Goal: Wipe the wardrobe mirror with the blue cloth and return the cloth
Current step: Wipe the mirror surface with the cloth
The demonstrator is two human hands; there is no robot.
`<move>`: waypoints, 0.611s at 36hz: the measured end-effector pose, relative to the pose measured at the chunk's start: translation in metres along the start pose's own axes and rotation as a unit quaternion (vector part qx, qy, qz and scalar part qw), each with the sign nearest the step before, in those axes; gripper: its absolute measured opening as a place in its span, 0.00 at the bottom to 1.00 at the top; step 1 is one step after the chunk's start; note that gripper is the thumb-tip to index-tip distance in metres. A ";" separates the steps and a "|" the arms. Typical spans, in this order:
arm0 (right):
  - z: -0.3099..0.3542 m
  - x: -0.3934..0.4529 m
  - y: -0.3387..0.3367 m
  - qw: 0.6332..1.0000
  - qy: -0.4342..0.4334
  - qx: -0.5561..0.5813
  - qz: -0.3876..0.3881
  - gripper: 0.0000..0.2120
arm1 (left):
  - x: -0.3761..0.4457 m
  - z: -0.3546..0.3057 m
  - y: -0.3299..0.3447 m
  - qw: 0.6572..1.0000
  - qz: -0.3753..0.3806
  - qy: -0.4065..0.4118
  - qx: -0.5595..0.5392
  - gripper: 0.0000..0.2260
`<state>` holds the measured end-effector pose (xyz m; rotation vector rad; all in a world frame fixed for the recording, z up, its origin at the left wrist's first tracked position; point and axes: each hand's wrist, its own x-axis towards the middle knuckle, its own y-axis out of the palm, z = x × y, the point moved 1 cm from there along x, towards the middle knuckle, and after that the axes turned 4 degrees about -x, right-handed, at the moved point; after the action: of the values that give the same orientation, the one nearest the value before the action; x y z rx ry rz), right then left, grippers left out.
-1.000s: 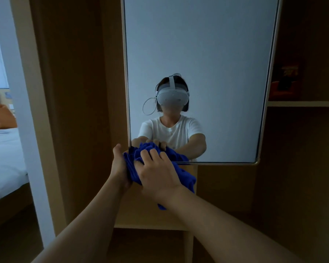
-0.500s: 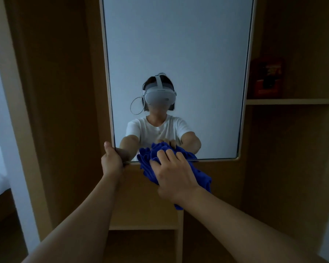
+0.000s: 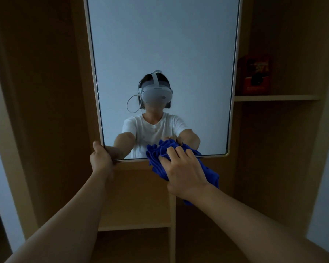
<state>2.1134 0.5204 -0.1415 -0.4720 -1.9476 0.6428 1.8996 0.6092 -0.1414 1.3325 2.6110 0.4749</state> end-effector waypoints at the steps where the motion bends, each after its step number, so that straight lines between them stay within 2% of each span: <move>1: -0.002 -0.001 0.001 1.000 0.002 -0.003 0.000 0.18 | 0.000 0.000 0.000 1.000 0.001 -0.002 -0.003 0.27; 8: -0.017 -0.006 0.010 0.999 0.038 -0.017 0.004 0.22 | 0.002 -0.001 0.007 1.000 0.005 -0.010 -0.017 0.27; 16: -0.065 -0.024 0.021 0.992 0.110 -0.053 0.032 0.26 | 0.008 0.003 0.014 0.999 -0.008 0.000 -0.042 0.25; 22: -0.074 -0.023 0.031 0.987 0.136 -0.062 0.054 0.22 | 0.017 0.005 0.021 0.999 -0.016 0.003 -0.034 0.26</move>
<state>2.1918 0.5494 -0.1492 -0.7083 -1.7173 0.4979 1.9067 0.6357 -0.1393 1.2681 2.5925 0.5580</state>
